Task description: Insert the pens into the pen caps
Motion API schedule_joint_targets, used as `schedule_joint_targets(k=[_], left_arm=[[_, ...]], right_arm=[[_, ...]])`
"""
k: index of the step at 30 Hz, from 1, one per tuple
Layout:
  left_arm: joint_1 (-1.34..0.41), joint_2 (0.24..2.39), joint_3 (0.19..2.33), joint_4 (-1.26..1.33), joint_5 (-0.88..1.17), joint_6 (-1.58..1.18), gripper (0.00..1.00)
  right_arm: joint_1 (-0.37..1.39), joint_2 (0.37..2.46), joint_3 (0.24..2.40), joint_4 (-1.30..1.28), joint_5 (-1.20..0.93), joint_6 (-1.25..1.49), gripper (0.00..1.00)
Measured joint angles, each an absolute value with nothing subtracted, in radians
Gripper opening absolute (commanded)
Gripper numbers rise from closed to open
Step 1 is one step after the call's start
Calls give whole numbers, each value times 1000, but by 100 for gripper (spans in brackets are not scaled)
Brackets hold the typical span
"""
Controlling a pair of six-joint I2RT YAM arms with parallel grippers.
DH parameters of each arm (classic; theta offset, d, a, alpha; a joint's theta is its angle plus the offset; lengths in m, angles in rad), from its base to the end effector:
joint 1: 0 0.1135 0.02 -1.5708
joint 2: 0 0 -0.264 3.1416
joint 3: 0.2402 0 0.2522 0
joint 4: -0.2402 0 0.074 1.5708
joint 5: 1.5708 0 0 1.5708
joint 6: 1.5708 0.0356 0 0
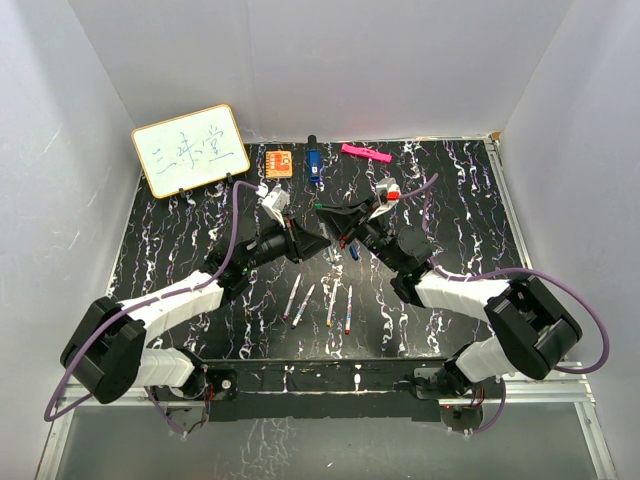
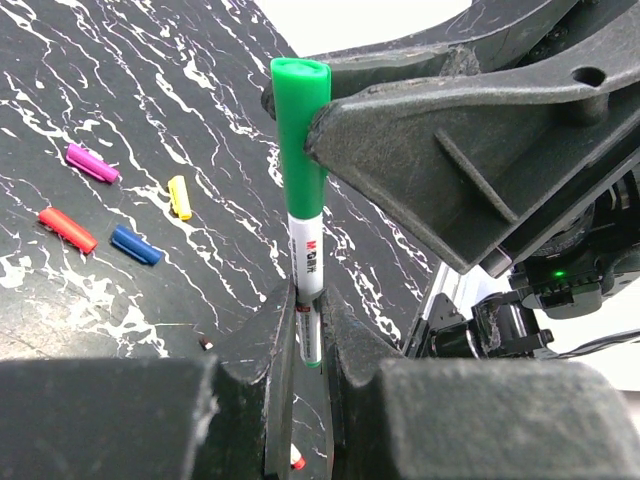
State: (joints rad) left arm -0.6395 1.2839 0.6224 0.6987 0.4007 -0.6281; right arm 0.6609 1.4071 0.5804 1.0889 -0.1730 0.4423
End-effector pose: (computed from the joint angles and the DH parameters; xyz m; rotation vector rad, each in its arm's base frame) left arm 0.2181 -0.1795 0.2675 0.3580 1.6518 -1.2872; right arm 0.2270 0.1843 0.2627 -0.3056 1.3546 1.0447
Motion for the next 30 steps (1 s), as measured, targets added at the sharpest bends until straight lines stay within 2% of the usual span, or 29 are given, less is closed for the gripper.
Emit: schedule_joint_targets(k=[22, 30], left_arm=[[-556, 1232, 618, 702, 482, -689, 0], [-498, 1215, 636, 875, 421, -715, 0]], right_arm=[[654, 1375, 586, 1042, -185, 416, 0], [674, 1401, 505, 843, -245, 414, 0]])
